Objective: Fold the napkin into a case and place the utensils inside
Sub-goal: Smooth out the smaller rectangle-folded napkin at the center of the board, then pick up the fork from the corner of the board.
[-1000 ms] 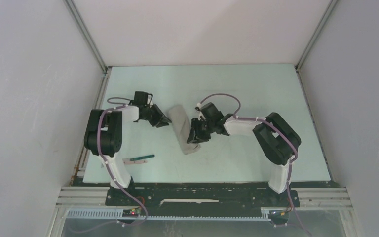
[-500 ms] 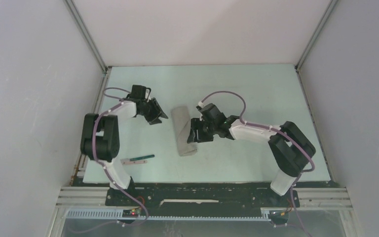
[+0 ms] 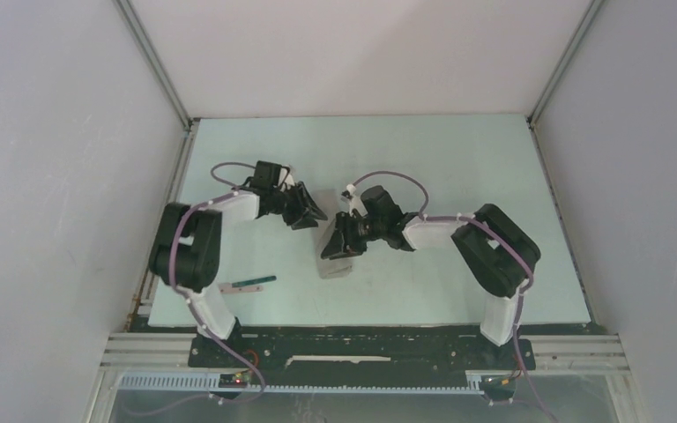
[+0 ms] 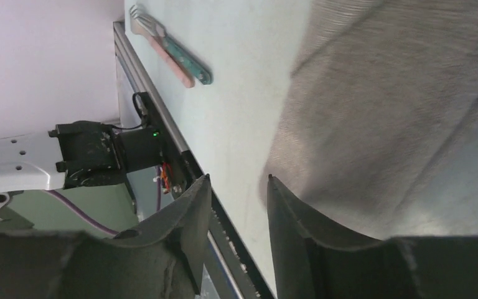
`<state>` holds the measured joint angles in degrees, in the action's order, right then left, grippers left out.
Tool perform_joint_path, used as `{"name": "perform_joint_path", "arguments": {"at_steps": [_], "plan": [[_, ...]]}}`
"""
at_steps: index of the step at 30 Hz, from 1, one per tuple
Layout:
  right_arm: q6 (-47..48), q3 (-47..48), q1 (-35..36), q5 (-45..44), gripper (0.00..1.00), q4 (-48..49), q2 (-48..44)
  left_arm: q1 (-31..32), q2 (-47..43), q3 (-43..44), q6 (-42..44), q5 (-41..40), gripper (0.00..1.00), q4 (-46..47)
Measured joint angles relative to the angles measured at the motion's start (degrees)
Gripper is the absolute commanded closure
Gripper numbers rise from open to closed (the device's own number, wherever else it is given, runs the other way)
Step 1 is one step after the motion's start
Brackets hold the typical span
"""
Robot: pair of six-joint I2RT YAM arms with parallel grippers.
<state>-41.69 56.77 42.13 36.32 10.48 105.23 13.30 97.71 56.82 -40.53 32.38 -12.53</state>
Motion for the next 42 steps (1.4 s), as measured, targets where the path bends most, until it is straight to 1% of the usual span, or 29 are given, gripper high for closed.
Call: {"name": "perform_joint_path", "arguments": {"at_steps": [3, 5, 7, 9, 10, 11, 12, 13, 14, 16, 19, 20, 21, 23, 26, 27, 29, 33, 35, 39, 42], "plan": [[-1.92, -2.34, -1.40, 3.08, 0.45, 6.43, 4.70, 0.22, 6.14, 0.28, -1.07, 0.63, 0.51, 1.33], [-3.89, -5.38, -2.27, 5.31, 0.40, 11.67, 7.48, 0.07, 6.58, 0.31, -1.42, 0.44, 0.50, 1.18], [-5.31, -6.80, -2.95, 7.10, 0.36, 15.74, 7.43, 0.07, 4.79, 0.28, -1.01, -0.63, 0.49, 0.59], [-5.77, -7.80, -2.97, 7.26, 0.33, 16.94, 6.60, 0.07, -0.13, -0.35, -0.39, -2.43, 0.46, -1.38], [-5.75, -8.15, -2.84, 7.08, 0.31, 16.68, 5.84, 0.07, -3.74, -1.07, -0.02, -3.32, 0.31, -2.27], [-5.60, -8.44, -2.71, 6.80, 0.28, 16.15, 4.94, 0.07, -7.52, -2.10, 0.17, -4.39, 0.26, -2.86], [-4.98, -8.74, -2.45, 5.88, 0.27, 14.19, 3.15, 0.00, -13.05, -4.09, 0.28, -5.95, 0.23, -3.54], [-4.37, -8.85, -2.23, 5.29, 0.24, 12.52, 1.44, -0.09, -18.25, -5.88, 0.59, -7.30, 0.18, -4.74], [-2.99, -8.70, -1.75, 3.96, 0.22, 9.20, -1.36, -0.31, -24.81, -8.24, 0.46, -9.11, 0.17, -6.34], [-0.09, -7.58, -0.87, 1.64, 0.19, 3.15, -6.62, -0.79, -35.08, -11.37, 0.04, -12.70, 0.20, -10.25], [5.55, -3.26, 0.26, -3.08, 0.18, -6.73, -14.16, -1.44, -47.56, -15.02, -4.83, -20.24, 0.19, -20.81], [6.93, -2.21, 0.42, -4.31, 0.18, -8.72, -15.80, -1.49, -51.10, -16.24, -8.00, -23.02, 0.21, -24.94], [8.61, -1.07, 0.66, -5.88, 0.18, -11.23, -17.53, -1.55, -53.72, -17.49, -11.10, -25.33, 0.29, -28.02], [11.13, 0.15, 0.76, -8.31, 0.18, -15.21, -19.96, -1.88, -60.06, -20.65, -19.15, -29.55, 0.36, -35.19], [13.60, 0.28, 1.27, -11.43, 0.18, -20.41, -21.33, -3.74, -66.42, -23.41, -29.00, -34.12, 0.36, -44.17], [14.29, 0.24, 1.55, -12.57, 0.18, -21.99, -21.33, -4.87, -66.90, -23.52, -31.36, -35.45, 0.36, -46.71], [15.04, -0.20, 2.47, -14.16, 0.18, -24.04, -21.35, -8.00, -65.48, -23.50, -34.47, -37.88, 0.41, -50.47], [15.87, -2.34, 4.31, -15.08, 0.18, -25.09, -21.99, -15.26, -57.05, -23.17, -37.92, -42.10, 0.41, -55.60], [15.98, -3.37, 4.66, -15.19, 0.18, -25.38, -22.75, -17.77, -53.53, -22.99, -38.36, -43.50, 0.42, -55.78], [16.33, -3.93, 4.79, -15.82, 0.19, -25.46, -24.02, -25.18, -48.17, -23.93, -38.21, -43.87, 0.45, -52.57], [16.76, -3.98, 4.79, -16.55, 0.19, -25.35, -24.98, -28.06, -45.81, -24.72, -37.46, -44.11, 0.47, -50.16]]}}
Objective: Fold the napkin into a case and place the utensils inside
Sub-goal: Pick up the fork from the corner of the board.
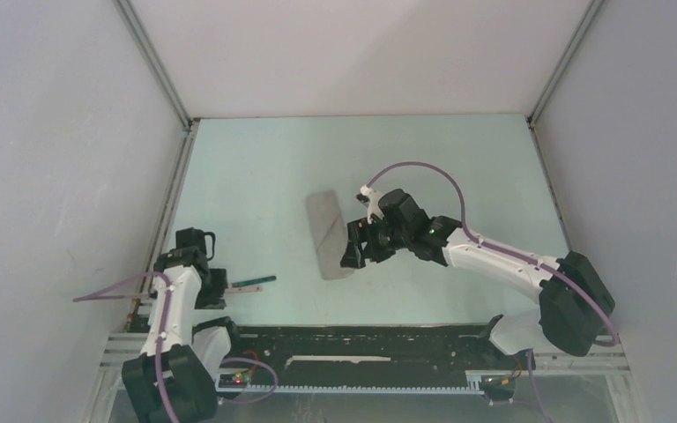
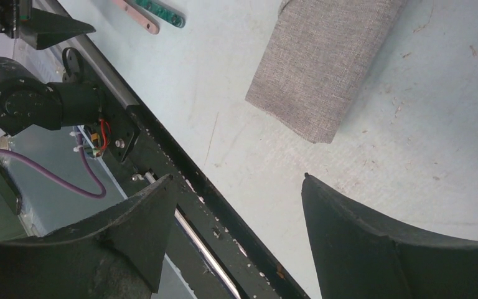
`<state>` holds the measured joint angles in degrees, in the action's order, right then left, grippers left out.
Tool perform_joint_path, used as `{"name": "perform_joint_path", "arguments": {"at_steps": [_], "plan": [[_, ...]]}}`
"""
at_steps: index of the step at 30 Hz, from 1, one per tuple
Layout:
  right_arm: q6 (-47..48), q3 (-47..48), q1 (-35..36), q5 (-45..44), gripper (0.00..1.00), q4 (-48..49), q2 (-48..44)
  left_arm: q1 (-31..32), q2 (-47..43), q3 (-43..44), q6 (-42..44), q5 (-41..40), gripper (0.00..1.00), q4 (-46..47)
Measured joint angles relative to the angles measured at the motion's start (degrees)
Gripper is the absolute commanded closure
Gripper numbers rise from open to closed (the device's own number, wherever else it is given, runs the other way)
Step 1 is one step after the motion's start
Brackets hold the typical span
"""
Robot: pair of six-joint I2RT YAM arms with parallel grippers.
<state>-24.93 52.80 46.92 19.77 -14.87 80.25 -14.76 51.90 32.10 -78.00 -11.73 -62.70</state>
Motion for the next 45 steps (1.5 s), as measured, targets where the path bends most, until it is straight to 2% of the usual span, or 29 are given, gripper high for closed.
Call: {"name": "perform_joint_path", "arguments": {"at_steps": [3, 12, 14, 19, 24, 25, 27, 33, 37, 40, 42, 45], "plan": [[0.20, -0.39, 0.00, -0.22, 0.19, 0.44, -1.01, -2.14, 1.60, -0.90, 0.57, 0.02, 0.48, 3.06], [0.44, -1.03, 0.00, -0.22, 0.20, 0.81, -1.29, -6.10, 7.43, -4.07, 3.06, 2.27, 0.42, 13.40], [0.48, -1.03, 0.00, -0.24, 0.20, 0.87, -1.29, -6.34, 7.74, -3.98, 3.56, 2.62, 0.43, 14.21], [0.59, -1.03, 0.00, -0.28, 0.21, 0.96, -1.29, -6.45, 7.69, -4.31, 3.80, 3.26, 0.68, 15.52], [0.59, -1.03, 0.00, -0.28, 0.21, 0.98, -1.29, -6.56, 7.54, -5.18, 3.89, 4.07, 0.76, 19.06], [0.59, -1.03, 0.00, -0.31, 0.21, 0.98, -1.29, -6.58, 7.32, -5.44, 3.89, 4.20, 0.81, 19.50], [0.61, -1.03, 0.00, -0.46, 0.21, 0.96, -1.29, -6.69, 6.36, -6.03, 3.96, 4.44, 0.97, 20.44], [0.63, -1.03, -0.55, -0.76, 0.19, 0.90, -1.29, -6.86, -0.76, -7.19, 5.07, 2.67, 1.00, 17.20], [1.01, -1.01, -2.32, 0.11, 0.17, -0.33, -1.66, -6.91, -13.49, -6.12, 8.11, 2.43, 1.00, 10.45], [2.58, -0.72, -3.67, 0.13, 0.16, -2.12, -2.14, -3.26, -18.38, -1.95, 12.00, 1.73, 1.00, 6.38], [4.48, -0.17, -4.13, -0.17, 0.16, -2.97, -2.29, 3.72, -17.18, 2.56, 16.15, 0.59, 1.00, 5.70], [8.24, 0.20, -4.33, -0.24, 0.15, -2.89, -3.45, 16.44, -9.88, 10.54, 27.65, 0.33, 1.00, 7.54]]}}
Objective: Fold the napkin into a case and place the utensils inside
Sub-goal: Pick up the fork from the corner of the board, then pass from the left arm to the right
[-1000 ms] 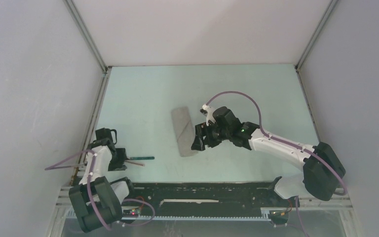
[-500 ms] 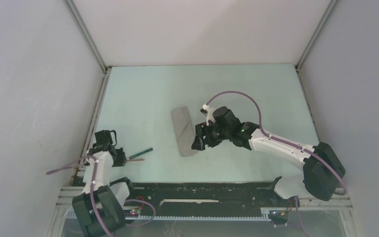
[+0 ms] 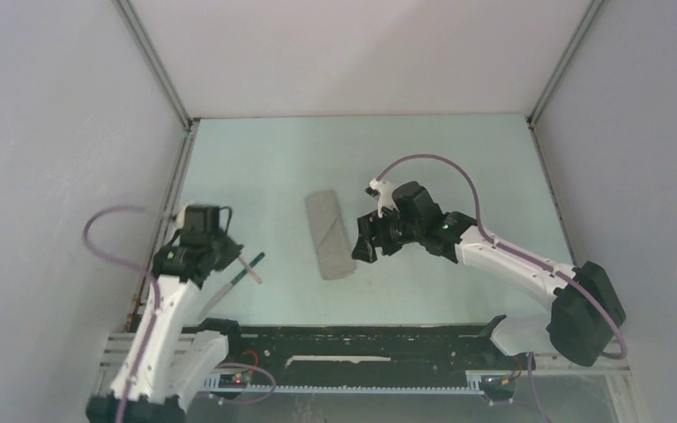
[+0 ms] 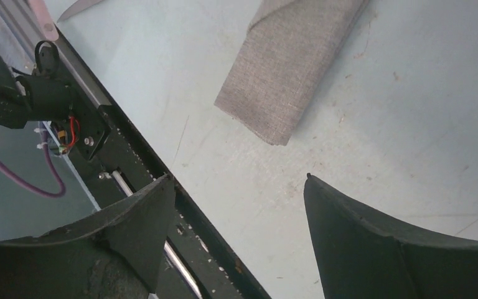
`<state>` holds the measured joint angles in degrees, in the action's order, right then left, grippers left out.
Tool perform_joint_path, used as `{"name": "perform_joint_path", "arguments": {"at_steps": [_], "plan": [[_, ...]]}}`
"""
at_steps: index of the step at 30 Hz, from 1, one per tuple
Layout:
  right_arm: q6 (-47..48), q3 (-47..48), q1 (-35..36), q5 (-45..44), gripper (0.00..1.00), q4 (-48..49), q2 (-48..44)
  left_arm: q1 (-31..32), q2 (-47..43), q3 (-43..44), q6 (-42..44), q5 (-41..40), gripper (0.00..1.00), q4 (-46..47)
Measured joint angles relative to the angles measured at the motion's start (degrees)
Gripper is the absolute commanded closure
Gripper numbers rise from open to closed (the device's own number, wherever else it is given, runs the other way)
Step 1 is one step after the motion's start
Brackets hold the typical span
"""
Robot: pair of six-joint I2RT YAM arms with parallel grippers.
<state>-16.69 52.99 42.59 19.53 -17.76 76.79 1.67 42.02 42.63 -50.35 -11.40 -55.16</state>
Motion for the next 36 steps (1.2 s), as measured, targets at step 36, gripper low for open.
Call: {"name": "perform_joint_path", "arguments": {"at_steps": [36], "plan": [[-6.71, 21.22, -12.87, 33.86, 0.23, -30.32, 7.74, 76.96, 3.87, -23.28, 136.17, -21.73, 1.00, 67.52]]}}
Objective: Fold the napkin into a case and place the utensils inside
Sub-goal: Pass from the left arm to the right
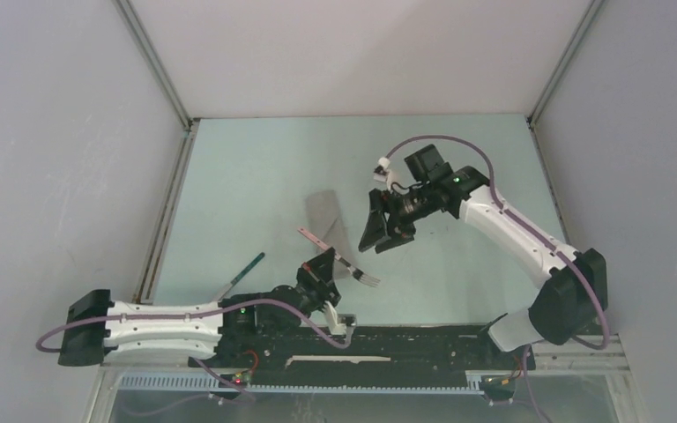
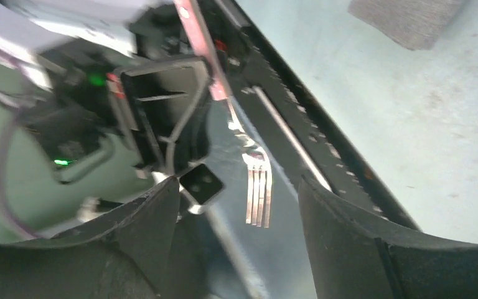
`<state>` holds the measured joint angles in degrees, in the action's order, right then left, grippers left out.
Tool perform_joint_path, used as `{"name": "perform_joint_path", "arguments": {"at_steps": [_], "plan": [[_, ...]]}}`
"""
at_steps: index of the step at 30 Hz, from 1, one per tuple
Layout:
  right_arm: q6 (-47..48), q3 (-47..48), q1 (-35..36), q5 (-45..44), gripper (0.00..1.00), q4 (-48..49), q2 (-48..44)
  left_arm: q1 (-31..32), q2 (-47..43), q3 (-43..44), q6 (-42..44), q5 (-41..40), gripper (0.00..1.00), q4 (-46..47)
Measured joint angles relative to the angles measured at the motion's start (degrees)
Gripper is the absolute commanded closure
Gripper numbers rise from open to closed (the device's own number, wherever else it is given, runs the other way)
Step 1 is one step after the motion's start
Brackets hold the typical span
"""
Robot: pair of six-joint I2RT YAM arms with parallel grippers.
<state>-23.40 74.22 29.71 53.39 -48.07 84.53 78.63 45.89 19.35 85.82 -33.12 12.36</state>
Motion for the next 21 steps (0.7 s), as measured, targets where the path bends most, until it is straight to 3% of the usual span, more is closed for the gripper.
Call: {"name": "perform_joint_path", "arguments": {"at_steps": [5, 9, 15, 21], "plan": [[8.57, -2.47, 9.18, -12.79, 0.36, -1.07, -5.66, 2.73, -0.17, -0.02, 1.75, -0.20, 1.00, 0.44], [11.67, -3.34, 15.96, -21.24, 0.39, -0.13, -8.70, 3.39, 0.44, -0.02, 1.70, -0.17, 1.00, 0.35], [12.04, -3.34, 21.92, -32.94, 0.38, 1.90, -7.80, 3.93, 2.69, 0.00, 1.20, 0.07, 1.00, -0.66], [11.93, -3.32, 25.79, -38.86, 0.38, 3.80, -3.50, 4.07, 2.86, 0.00, 0.35, 0.39, 1.00, -1.29]]}}
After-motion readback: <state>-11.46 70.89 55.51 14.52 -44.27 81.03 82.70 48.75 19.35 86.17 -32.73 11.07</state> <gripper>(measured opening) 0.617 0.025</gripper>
